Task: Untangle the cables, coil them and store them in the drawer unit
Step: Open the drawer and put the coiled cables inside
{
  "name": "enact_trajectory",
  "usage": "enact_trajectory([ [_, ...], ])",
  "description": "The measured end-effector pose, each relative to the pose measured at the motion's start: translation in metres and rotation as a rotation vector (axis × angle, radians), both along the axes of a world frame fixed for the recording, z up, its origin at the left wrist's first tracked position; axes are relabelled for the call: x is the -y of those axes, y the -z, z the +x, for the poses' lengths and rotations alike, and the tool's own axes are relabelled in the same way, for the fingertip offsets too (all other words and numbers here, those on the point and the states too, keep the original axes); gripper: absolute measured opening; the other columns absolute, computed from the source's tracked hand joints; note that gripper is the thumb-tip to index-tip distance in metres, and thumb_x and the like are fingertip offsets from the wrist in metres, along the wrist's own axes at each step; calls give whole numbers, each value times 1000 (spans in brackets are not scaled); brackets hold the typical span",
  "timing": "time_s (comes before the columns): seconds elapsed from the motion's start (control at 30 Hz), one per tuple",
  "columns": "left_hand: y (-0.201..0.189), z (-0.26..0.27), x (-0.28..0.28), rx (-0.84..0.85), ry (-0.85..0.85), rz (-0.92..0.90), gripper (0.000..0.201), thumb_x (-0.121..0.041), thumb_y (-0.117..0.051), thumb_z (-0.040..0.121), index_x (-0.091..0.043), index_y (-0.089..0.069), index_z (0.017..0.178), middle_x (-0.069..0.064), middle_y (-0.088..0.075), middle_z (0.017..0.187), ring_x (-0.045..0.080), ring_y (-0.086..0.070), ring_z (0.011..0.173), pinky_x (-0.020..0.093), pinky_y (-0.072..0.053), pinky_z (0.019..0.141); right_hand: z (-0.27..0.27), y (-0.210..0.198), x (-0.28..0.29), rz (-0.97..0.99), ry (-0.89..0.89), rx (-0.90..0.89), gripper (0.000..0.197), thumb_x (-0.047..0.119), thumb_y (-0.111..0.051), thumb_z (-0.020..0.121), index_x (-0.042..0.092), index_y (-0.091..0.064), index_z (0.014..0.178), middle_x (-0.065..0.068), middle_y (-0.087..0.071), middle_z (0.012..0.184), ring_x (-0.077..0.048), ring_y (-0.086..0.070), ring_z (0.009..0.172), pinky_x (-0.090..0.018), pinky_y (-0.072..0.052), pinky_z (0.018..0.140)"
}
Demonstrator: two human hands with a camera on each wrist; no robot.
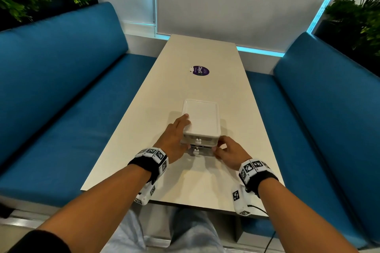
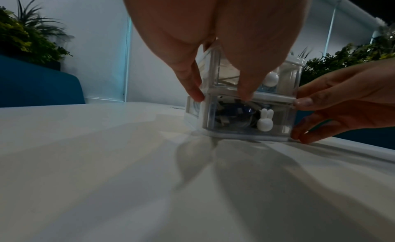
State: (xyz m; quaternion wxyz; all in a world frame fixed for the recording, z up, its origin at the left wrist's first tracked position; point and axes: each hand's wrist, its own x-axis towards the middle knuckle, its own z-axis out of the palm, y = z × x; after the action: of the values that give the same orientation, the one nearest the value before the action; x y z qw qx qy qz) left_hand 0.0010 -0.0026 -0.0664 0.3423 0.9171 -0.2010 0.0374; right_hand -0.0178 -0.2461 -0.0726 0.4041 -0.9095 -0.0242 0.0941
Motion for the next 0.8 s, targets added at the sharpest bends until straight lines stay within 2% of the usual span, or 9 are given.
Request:
enact_trajectory([
  [0.1,0,1,-1,-1,-8,-47,96,-15,-78,73,-21,-21,149,-9,-12,159,19,-35,134,33,-36,110,-3,3,-3,-141,-42,88,27,35,-49,98,17,-51,119,-3,-57,112,-18,-63,90,-28,-46,79],
  [0.17,0,4,-2,-52,-53,-119,101,-14,-78,73,-18,-15,151,-5,-4,159,13,-31,135,30,-35,110,-2,4,-4,-268,-77,119,31,33,-44,101,14,-50,124,-1,-50,114,-19,-57,91,-26,-41,78],
  [0.2,-2,4,-2,-119,-77,-150,98,-14,-77,75,-17,-14,151,-1,-10,157,12,-33,132,29,-36,109,-1,4,-4,-332,-84,124,33,34,-42,102,14,-49,127,-2,-48,116,-22,-57,92,-29,-43,78],
  [0.23,-3,5,-1,-190,-95,-164,87,-13,-73,79,-17,-21,148,2,-26,151,14,-41,128,30,-40,106,0,5,-5,-391,-87,118,35,34,-41,102,14,-48,129,-3,-47,118,-26,-58,93,-34,-46,79],
  [0.27,-5,6,0,-238,-107,-152,70,-11,-69,82,-18,-30,140,4,-44,137,19,-51,121,33,-45,101,0,4,-7,-439,-86,118,36,34,-41,102,13,-46,130,-6,-46,120,-31,-59,93,-37,-48,79],
  [0.33,-7,8,1,-255,-160,-107,43,-9,-63,86,-18,-41,121,2,-60,112,25,-61,101,37,-52,87,1,5,-10,-475,-84,115,36,34,-40,102,10,-44,129,-9,-44,119,-35,-59,92,-39,-48,76],
  [0.47,-6,11,-5,-267,-195,-128,38,-7,-69,82,-19,-43,108,-3,-62,98,20,-61,85,31,-50,75,3,5,-7,-433,-90,135,34,34,-44,100,13,-50,127,-5,-47,113,-25,-55,89,-32,-42,75],
  [0.63,0,9,-7,-306,-235,-208,58,-8,-75,78,-18,-44,126,-5,-63,104,18,-64,92,25,-49,78,2,5,-2,-352,-89,152,34,35,-61,89,20,-55,119,3,-52,107,-16,-58,87,-26,-43,76],
  [0.8,8,11,-8,-322,-240,-53,34,-12,-70,82,-12,-63,115,4,-69,110,22,-66,95,32,-55,84,2,8,-5,-376,-49,194,27,32,-57,93,18,-58,116,3,-55,105,-18,-59,91,-26,-40,74],
])
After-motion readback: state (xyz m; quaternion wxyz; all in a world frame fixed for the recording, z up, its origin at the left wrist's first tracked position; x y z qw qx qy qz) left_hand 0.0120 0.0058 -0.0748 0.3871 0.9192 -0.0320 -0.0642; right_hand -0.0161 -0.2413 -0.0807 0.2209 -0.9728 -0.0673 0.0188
